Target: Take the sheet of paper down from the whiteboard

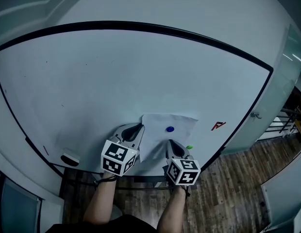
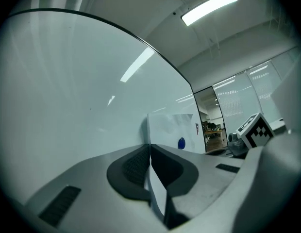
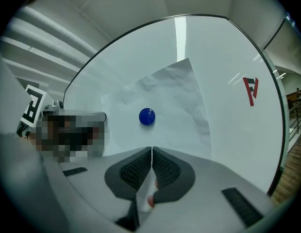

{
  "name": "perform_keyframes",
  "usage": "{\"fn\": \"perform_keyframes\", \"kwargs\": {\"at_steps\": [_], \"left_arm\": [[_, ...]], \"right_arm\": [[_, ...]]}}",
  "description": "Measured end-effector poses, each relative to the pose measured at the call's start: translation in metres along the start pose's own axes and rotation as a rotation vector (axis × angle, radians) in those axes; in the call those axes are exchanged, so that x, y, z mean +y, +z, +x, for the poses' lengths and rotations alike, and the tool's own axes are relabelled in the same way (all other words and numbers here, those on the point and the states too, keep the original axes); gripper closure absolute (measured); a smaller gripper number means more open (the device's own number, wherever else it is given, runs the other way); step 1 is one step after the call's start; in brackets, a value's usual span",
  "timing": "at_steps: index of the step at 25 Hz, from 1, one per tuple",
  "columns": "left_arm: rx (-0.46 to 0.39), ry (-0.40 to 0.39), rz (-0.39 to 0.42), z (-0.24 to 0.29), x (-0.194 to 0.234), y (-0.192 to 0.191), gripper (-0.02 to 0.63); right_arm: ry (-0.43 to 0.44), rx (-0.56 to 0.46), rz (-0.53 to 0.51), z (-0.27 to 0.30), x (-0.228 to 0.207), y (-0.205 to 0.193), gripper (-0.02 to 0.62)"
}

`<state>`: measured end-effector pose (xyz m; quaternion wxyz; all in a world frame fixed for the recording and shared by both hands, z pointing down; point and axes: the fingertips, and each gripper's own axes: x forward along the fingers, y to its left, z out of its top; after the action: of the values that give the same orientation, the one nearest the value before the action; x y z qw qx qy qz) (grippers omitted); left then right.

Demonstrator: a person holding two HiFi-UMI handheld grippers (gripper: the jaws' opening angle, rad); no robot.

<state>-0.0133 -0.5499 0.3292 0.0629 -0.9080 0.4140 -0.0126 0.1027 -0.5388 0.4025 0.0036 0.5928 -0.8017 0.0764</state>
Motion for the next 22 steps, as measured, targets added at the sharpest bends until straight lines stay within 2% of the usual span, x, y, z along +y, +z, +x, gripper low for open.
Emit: {"fn": "perform_keyframes", "kwargs": {"at_steps": [3,8,22], "left_arm": [[-0.024,-0.011,-0.033,0.0,0.003,0.001,0.584],[-0.054,-0.057,-0.14,-0.002,0.006,0.001,0.586],[-0.034,-0.11,-0.217,-0.008,0.001,-0.022,0.586]], "right_arm": [[-0.002,-0.007,-0.007,0.004,0.002,0.004,0.569],[0.0,-0.03,-0.016,0.005,0.005,0.012,0.569],[-0.045,-0.124,-0.012,-0.005,0.007,0.042,0.566]]}}
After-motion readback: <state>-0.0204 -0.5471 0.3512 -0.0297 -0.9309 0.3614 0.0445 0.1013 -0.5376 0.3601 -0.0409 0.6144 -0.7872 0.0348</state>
